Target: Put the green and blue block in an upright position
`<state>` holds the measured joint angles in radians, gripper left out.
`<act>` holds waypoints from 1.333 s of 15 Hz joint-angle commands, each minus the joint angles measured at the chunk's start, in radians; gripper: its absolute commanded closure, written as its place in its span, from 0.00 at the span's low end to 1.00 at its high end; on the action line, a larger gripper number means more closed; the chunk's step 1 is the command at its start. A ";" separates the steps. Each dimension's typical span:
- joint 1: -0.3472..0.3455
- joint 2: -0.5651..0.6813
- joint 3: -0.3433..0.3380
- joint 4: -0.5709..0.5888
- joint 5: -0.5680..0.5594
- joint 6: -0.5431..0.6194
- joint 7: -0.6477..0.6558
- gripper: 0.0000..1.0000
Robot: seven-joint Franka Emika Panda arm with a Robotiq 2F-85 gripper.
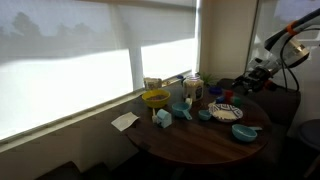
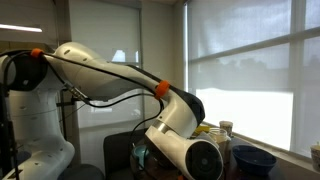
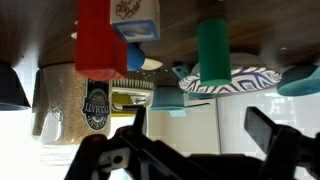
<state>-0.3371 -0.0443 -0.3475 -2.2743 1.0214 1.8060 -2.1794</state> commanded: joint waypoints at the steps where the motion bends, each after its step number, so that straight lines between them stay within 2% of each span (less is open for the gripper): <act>1: 0.023 -0.003 0.029 0.035 -0.107 0.048 -0.003 0.00; 12: 0.136 0.032 0.136 0.196 -0.466 0.166 -0.004 0.00; 16: 0.157 0.041 0.156 0.205 -0.564 0.240 0.000 0.00; 20: 0.164 0.053 0.166 0.207 -0.617 0.298 -0.002 0.00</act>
<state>-0.1795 -0.0089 -0.1902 -2.0860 0.4577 2.0639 -2.1879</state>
